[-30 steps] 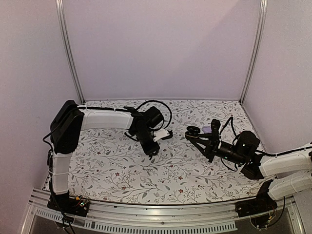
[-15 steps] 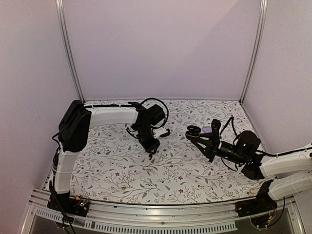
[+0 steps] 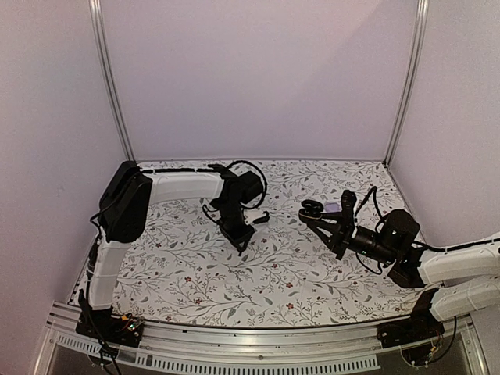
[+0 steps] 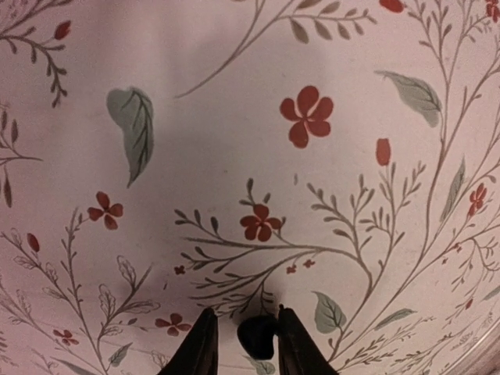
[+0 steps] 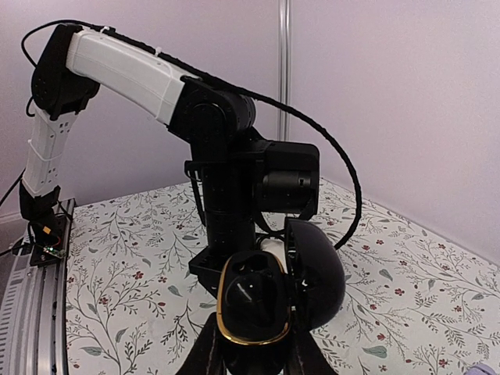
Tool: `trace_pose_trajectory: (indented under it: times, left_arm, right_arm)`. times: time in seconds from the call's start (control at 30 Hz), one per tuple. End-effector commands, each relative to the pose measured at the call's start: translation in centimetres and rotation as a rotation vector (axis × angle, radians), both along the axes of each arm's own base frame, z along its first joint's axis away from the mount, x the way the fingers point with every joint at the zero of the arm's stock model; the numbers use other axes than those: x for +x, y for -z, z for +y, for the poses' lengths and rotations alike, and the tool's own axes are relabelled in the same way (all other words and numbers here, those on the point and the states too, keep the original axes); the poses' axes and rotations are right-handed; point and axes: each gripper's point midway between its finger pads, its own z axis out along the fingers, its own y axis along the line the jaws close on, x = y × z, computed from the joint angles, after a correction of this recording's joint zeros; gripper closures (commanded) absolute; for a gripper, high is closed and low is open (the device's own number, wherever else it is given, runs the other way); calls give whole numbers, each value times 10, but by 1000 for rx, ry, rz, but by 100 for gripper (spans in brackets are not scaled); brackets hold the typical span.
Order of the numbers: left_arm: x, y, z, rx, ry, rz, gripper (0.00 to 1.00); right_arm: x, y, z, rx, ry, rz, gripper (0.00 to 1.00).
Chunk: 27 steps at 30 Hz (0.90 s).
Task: Insert the wireless bluetooth earbuds into the charging case
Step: Adjust the left earbud at the center of the board.
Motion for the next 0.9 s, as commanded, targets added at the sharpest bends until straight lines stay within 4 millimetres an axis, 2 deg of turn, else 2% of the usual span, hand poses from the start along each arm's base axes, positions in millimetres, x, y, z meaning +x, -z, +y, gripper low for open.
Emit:
trace_pose_trajectory:
  times: [0.0, 0.1, 0.27, 0.37, 0.6, 0.7, 0.87]
  left_arm:
    - [-6, 4, 5, 9, -15, 54, 74]
    - [-12, 4, 4, -1, -6, 70, 74]
    - [-26, 8, 7, 28, 49, 77, 80]
    - [-42, 7, 7, 31, 100, 77, 84]
    - [-95, 12, 15, 78, 218, 108, 88]
    - [-115, 15, 16, 96, 253, 121, 87]
    - [-122, 20, 26, 172, 238, 113, 76]
  right_arm:
    - [2, -3, -5, 3, 22, -15, 100]
    - [2, -2, -4, 2, 22, -15, 100]
    - [2, -2, -4, 1, 21, -15, 100]
    - [2, -2, -4, 1, 22, -16, 100]
    - [1, -3, -5, 3, 22, -17, 100]
    - [1, -4, -5, 4, 22, -20, 100]
    - [1, -3, -4, 5, 18, -16, 100]
